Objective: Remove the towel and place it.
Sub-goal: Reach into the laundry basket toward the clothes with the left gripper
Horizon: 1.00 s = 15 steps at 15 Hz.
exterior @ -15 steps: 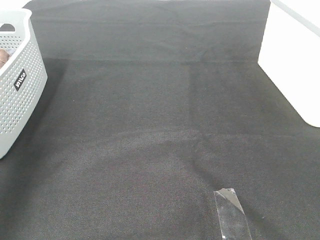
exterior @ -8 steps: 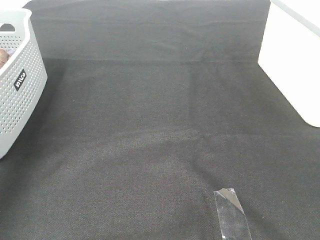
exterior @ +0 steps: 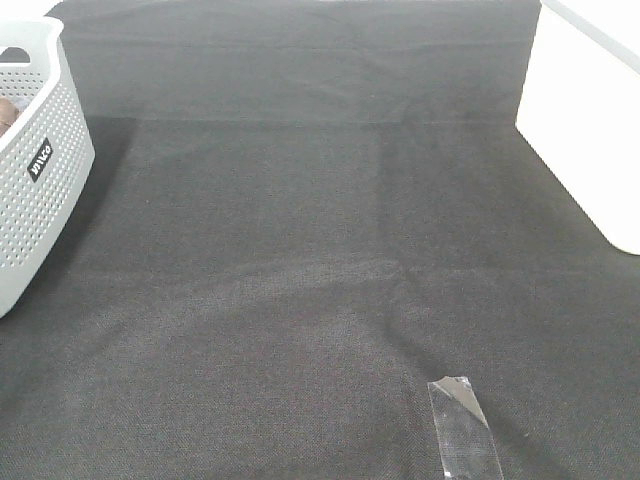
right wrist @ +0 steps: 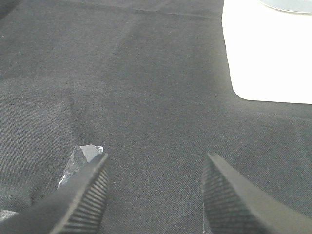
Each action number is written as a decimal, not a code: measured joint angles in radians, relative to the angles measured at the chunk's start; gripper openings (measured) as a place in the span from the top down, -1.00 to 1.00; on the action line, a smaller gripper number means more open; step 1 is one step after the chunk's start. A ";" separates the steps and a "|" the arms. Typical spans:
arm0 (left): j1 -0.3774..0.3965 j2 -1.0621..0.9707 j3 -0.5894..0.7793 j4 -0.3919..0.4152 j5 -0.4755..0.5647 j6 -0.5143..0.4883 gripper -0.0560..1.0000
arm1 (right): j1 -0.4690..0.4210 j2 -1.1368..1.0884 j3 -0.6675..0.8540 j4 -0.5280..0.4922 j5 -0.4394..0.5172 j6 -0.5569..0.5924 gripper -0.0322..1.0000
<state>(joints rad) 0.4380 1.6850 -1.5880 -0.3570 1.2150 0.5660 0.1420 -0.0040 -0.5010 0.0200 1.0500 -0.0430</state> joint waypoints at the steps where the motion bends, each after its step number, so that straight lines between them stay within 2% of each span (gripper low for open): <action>1: 0.033 0.061 0.000 -0.002 -0.001 0.033 -0.55 | 0.000 0.000 0.000 0.000 0.000 0.000 -0.12; 5: 0.035 0.167 -0.055 -0.048 0.000 0.100 -0.55 | 0.000 0.000 0.000 0.000 0.000 0.000 -0.12; 9: 0.035 0.254 -0.142 -0.054 -0.001 0.115 -0.55 | 0.000 0.000 0.000 0.000 0.000 0.000 -0.12; 15: 0.033 0.352 -0.149 -0.066 0.000 0.140 -0.55 | 0.000 0.000 0.000 0.000 0.000 0.000 -0.12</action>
<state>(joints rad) 0.4710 2.0370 -1.7370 -0.4230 1.2150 0.7060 0.1420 -0.0040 -0.5010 0.0200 1.0500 -0.0430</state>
